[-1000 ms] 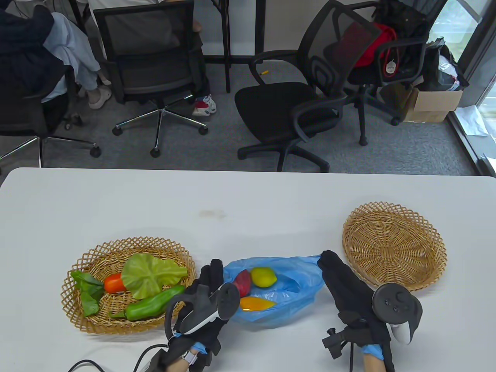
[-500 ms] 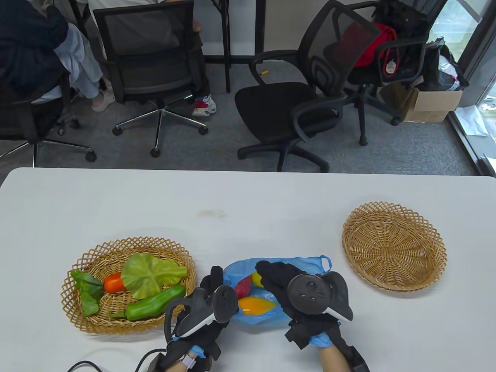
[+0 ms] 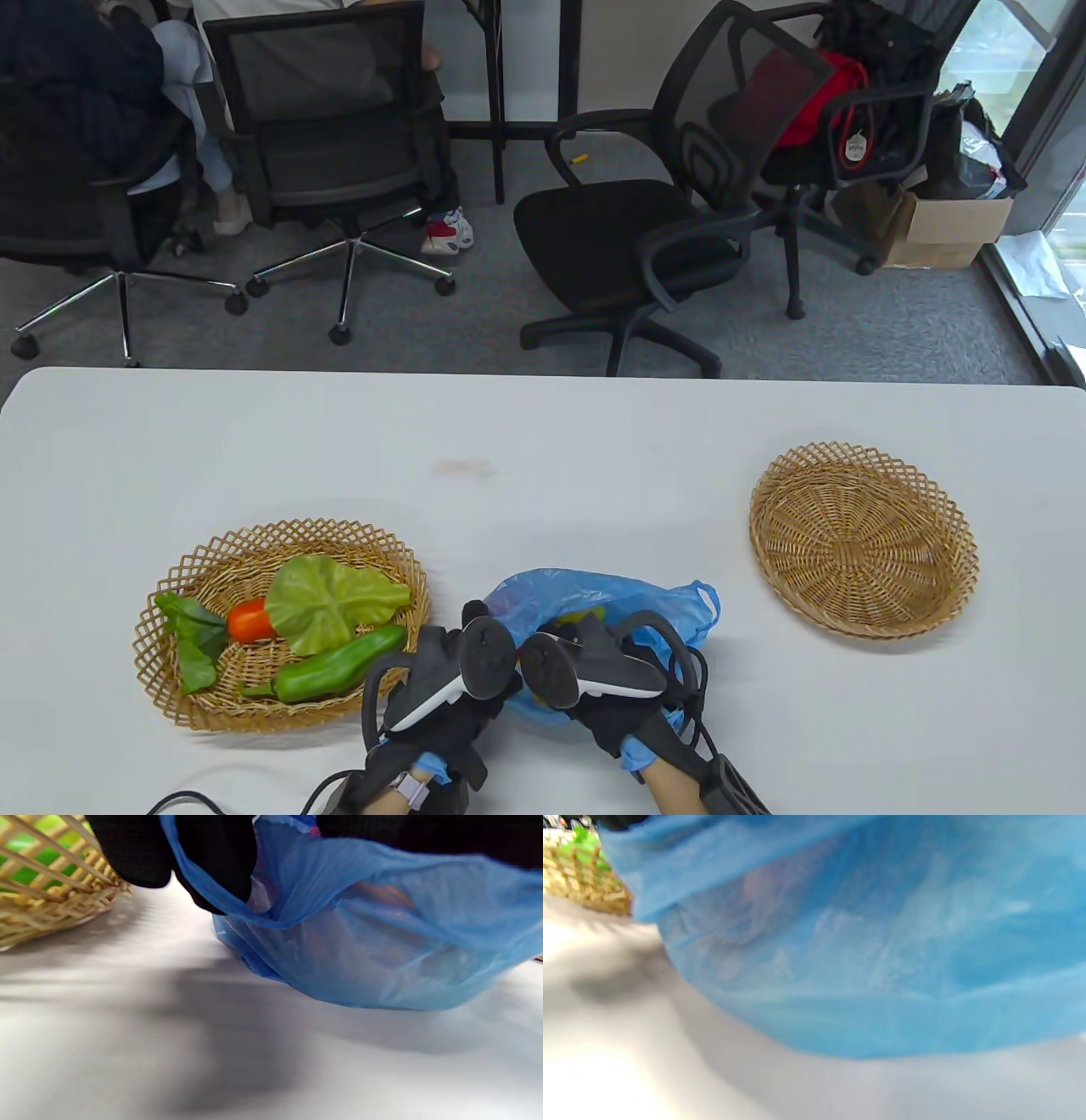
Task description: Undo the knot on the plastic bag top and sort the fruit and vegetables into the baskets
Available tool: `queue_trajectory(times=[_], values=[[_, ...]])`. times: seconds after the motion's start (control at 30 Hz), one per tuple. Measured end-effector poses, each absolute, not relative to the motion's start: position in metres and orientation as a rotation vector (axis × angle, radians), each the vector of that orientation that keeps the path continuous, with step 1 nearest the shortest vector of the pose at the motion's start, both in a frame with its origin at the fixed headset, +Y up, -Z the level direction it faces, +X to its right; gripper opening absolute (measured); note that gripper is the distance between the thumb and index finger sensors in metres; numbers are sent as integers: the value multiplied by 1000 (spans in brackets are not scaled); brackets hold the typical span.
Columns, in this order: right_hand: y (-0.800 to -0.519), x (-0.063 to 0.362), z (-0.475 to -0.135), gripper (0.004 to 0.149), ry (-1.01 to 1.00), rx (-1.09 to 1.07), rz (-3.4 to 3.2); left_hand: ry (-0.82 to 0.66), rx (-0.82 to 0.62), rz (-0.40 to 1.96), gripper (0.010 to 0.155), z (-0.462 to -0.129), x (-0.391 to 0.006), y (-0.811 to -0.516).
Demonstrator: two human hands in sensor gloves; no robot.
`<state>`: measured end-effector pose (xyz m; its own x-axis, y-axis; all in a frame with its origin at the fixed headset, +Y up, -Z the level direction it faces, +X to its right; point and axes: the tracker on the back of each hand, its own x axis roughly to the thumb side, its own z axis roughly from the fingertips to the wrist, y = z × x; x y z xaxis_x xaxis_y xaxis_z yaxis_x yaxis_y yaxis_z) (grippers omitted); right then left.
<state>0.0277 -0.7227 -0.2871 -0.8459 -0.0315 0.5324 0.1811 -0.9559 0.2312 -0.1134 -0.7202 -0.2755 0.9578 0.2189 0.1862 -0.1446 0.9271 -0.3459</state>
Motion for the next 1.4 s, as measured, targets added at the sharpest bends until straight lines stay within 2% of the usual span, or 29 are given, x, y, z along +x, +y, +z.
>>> queue_trajectory(times=[0.13,0.33,0.53,0.63,0.8,0.93,1.13,1.3,1.4], values=[[-734,25,-287,85,-441,-813,-2820,-230,-370,234,84,-278,-115,-723],[-747,24,-288,92,-472,-819,-2842,-233,-401,282,75,-282,-117,-729],[-751,28,-290,91,-284,-856,-2890,-225,-369,286,68,-283,-116,-731],[-748,34,-290,91,-258,-851,-2908,-220,-347,278,61,-283,-116,-731],[-724,54,-290,91,-210,-894,-3086,-201,-332,273,58,-284,-118,-731],[-703,72,-286,91,-216,-1012,-3275,-190,-326,264,58,-285,-120,-732],[-659,114,-287,91,11,-1123,-3588,-188,-322,270,59,-286,-121,-731],[-627,166,-295,91,307,-813,-3748,-192,-319,273,60,-286,-121,-731],[-615,200,-304,91,400,-508,-3727,-194,-323,278,60,-287,-122,-730]])
